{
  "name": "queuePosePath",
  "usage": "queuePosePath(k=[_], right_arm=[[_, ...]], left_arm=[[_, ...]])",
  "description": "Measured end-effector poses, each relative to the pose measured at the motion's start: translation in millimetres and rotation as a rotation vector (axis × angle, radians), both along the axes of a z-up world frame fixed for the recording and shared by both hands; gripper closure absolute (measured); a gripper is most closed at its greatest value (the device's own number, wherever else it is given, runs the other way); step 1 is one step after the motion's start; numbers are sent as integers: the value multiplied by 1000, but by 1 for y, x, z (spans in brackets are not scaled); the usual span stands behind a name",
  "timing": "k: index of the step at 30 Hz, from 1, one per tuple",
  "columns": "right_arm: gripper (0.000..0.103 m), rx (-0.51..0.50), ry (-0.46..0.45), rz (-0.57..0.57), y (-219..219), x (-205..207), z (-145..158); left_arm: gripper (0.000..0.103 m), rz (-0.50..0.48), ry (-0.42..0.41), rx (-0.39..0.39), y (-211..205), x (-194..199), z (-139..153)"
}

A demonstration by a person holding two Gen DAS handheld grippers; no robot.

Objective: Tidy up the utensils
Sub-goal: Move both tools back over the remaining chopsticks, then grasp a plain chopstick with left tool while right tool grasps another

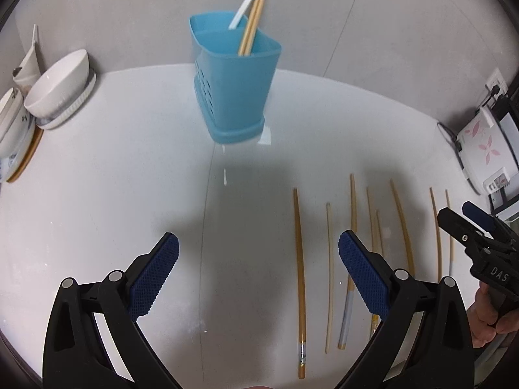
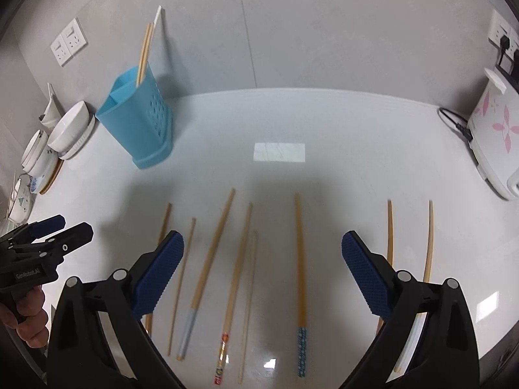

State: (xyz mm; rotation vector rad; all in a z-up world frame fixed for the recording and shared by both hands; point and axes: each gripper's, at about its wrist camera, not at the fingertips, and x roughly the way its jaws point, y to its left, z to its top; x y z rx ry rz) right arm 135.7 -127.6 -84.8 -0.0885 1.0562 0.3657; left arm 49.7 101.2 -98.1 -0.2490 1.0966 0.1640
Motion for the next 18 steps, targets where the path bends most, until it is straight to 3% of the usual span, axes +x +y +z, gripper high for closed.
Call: queuePosePath(k=[13, 18], right_arm=[[21, -87, 171, -6, -8, -20, -53], [33, -140, 218, 11, 1, -25, -70]], left_arm=[[7, -29, 158, -17, -28, -4, -55], [8, -32, 215, -14, -33, -7, -73]])
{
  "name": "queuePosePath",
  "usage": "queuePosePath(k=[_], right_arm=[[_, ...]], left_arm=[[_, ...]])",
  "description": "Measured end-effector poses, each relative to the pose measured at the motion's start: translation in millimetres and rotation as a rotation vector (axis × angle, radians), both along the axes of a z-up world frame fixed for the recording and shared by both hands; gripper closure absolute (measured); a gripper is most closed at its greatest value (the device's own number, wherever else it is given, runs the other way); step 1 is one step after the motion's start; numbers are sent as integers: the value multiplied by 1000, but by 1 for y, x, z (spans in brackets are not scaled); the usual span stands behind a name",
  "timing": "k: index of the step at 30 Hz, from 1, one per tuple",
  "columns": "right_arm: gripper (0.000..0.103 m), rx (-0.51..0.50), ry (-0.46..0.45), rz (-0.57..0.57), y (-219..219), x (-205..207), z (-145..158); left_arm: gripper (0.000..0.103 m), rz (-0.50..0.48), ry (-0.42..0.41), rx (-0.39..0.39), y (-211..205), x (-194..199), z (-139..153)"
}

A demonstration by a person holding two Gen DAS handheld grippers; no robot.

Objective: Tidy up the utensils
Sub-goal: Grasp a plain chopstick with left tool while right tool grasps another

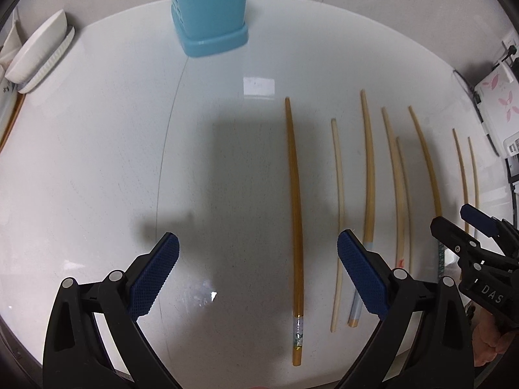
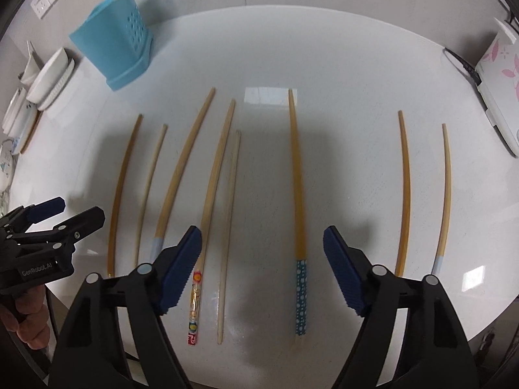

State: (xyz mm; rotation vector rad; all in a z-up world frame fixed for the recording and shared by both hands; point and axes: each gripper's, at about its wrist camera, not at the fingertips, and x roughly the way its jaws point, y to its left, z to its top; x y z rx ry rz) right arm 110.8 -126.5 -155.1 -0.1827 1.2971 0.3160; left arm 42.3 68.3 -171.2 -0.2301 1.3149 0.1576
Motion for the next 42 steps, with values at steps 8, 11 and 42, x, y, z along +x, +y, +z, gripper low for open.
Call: queuePosePath(k=[8, 11, 42], right_arm=[[44, -44, 55, 26, 16, -9, -17], [48, -60, 73, 24, 20, -10, -21], [100, -125, 167, -25, 52, 24, -32]], left_arm=[[11, 0, 74, 7, -1, -6, -21], [12, -7, 94, 13, -2, -8, -26], [97, -42, 186, 15, 1, 2, -26]])
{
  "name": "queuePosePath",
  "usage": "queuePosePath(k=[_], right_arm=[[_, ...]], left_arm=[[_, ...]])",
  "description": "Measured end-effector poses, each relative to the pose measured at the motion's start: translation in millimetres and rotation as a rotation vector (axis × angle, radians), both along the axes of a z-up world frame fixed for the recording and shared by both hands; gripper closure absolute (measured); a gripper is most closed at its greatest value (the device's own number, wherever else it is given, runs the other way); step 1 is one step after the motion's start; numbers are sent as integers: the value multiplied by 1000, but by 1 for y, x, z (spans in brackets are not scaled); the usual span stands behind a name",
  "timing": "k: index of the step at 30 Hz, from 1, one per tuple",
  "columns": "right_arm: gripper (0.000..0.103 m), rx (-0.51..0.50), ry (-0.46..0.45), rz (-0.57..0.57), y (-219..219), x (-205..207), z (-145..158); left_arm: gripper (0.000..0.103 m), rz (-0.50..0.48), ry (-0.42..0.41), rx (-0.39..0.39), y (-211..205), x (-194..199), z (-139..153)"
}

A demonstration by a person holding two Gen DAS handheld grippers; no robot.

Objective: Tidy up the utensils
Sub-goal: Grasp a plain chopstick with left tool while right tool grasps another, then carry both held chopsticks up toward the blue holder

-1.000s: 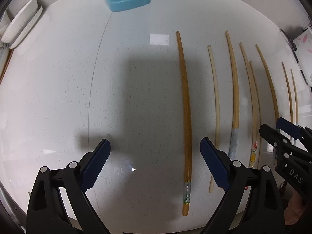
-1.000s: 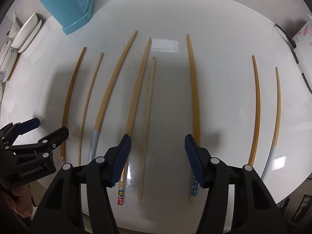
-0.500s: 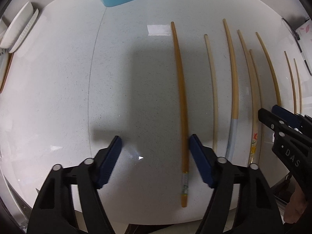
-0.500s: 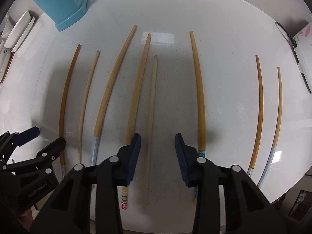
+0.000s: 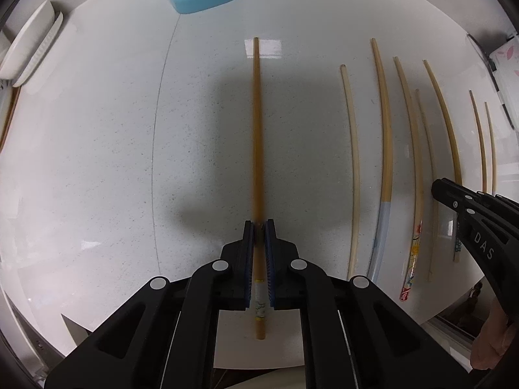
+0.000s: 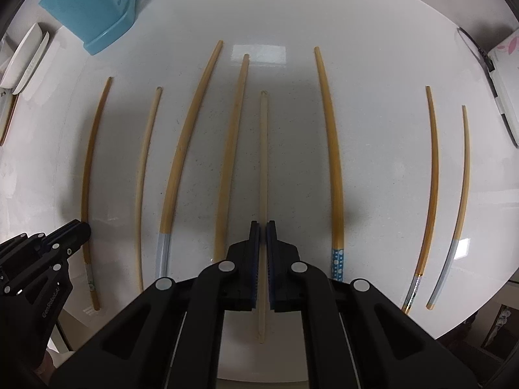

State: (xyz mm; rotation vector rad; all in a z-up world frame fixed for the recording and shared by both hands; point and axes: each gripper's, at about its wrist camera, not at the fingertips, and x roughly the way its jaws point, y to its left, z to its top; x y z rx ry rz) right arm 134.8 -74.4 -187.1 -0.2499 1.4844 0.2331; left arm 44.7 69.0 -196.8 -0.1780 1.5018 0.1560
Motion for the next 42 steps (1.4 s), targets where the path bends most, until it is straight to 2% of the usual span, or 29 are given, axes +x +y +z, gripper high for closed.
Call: queuePosePath(k=[6, 15, 19, 28, 36, 42], right_arm=[[100, 10, -5, -5, -12, 11, 7], [100, 29, -61, 6, -14, -9, 22], [100, 53, -87, 2, -17, -13, 30], [100, 88, -145, 0, -18, -7, 59], [100, 119, -200, 5, -15, 0, 91], [100, 146, -242, 0, -9, 7, 109]], left_arm=[[97, 2, -8, -19, 3, -1, -5], [97, 1, -56, -40, 16, -10, 5], [97, -20, -123, -46, 16, -12, 19], [97, -43, -213, -51, 23, -17, 49], [97, -41, -306, -65, 16, -3, 86], [97, -25, -383, -68, 26, 0, 109]])
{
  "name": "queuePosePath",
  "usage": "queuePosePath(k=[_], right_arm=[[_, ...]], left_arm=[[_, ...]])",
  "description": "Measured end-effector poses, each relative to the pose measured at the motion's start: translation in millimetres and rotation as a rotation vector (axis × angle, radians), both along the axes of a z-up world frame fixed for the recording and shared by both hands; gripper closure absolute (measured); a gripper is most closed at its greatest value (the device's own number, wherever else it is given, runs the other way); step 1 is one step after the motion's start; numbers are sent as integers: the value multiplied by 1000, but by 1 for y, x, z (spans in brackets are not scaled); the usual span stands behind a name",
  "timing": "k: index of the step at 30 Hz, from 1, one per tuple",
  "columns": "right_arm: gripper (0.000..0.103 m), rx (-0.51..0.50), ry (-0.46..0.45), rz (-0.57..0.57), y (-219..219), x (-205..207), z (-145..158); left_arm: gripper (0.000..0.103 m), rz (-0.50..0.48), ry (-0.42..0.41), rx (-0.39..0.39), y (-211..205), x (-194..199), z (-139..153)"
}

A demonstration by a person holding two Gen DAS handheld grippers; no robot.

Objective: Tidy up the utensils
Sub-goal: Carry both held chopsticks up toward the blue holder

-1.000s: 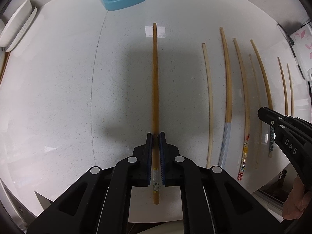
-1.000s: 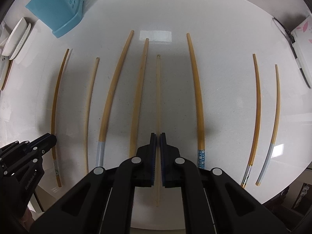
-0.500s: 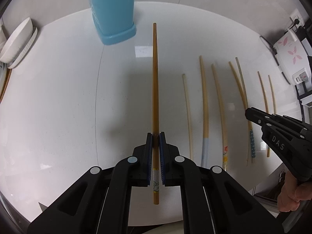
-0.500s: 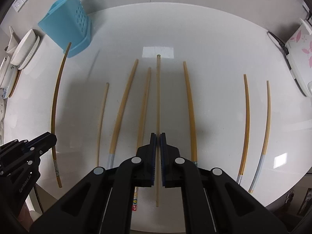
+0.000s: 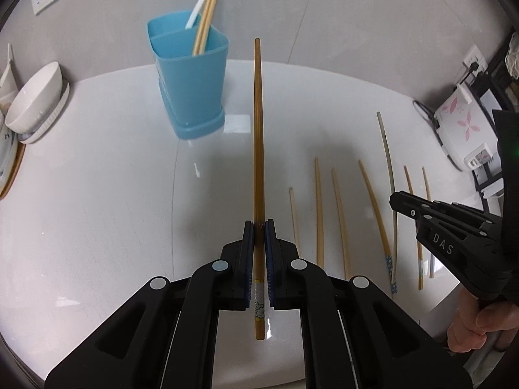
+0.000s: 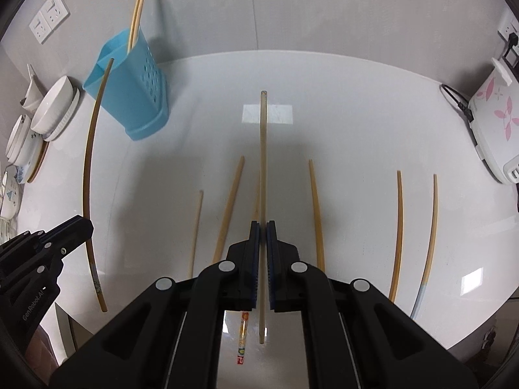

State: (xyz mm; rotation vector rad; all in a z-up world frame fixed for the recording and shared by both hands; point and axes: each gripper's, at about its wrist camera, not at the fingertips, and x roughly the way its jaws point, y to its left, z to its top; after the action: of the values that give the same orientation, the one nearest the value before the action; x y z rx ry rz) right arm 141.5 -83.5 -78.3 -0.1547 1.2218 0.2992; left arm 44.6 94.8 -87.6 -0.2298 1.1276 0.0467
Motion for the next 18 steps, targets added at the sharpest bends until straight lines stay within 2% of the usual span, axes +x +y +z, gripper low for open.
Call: queuePosePath(k=[18], right_arm=[[100, 73, -133, 27, 30, 40, 40]], left_arm=[[97, 49, -134, 30, 33, 32, 47]])
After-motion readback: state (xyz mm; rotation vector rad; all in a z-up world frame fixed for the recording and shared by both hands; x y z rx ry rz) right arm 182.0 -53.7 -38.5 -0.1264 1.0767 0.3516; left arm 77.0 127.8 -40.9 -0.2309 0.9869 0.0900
